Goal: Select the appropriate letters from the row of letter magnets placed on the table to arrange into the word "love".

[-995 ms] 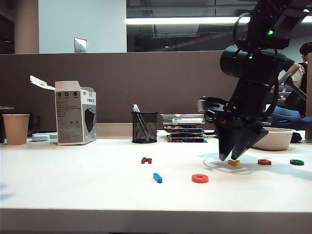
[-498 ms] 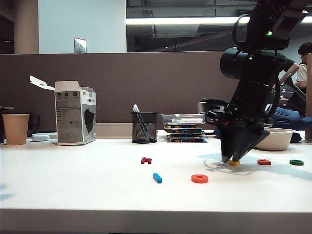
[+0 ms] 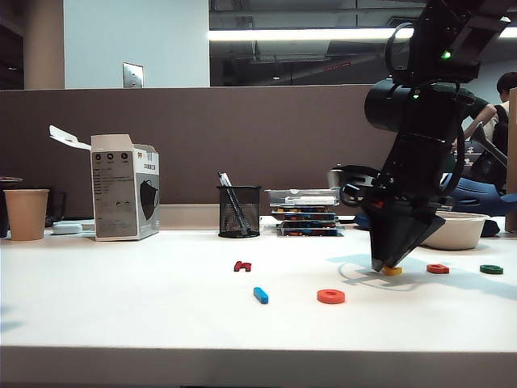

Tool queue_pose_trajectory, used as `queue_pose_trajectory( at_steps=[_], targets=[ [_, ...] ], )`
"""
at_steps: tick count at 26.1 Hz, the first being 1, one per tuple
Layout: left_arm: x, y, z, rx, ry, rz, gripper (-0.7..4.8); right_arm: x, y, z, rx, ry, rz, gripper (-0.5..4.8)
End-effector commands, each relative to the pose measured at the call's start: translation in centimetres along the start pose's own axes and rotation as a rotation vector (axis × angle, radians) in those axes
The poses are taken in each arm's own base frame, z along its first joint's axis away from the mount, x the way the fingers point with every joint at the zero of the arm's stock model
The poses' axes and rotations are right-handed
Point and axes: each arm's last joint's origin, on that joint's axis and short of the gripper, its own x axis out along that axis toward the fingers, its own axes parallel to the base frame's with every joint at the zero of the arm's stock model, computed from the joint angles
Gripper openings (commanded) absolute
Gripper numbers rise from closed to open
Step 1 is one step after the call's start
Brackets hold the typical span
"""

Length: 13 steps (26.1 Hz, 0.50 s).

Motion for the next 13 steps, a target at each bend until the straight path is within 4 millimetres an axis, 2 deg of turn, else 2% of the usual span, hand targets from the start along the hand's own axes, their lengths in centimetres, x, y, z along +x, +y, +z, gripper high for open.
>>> queue_pose_trajectory(
  at_steps=[1,3,7,10,13],
  targets=[
    [-0.23,-0.03,0.09,0.004,-0.014,-0.002,-0.05,0.24,0.11,-0.43,0.005,0.039,0.005,0.62],
    [-0.23,-0.03,0.09,0.004,-0.014,-0.002,-0.05,0.23,0.10,-0.48,0.006,0.045,-0.001,0.44],
    [-0.22,-0.02,0.08,0.004,-0.014,-0.001,-0.05,0.32,0.04,-0.57,0.007,0.058,-0.021,0.41],
    [-0.23,-0.03,0.09,0.004,-0.014,-0.001,-0.05,0.33,0.03,-0.55,0.010,0.056,-0.022,-0.03],
    [-0.23,-0.03,0.09,0.004,-0.014,-0.001,-0.05,0.33,0.03,-0.55,0.011,0.056,-0.022,-0.03]
  ],
)
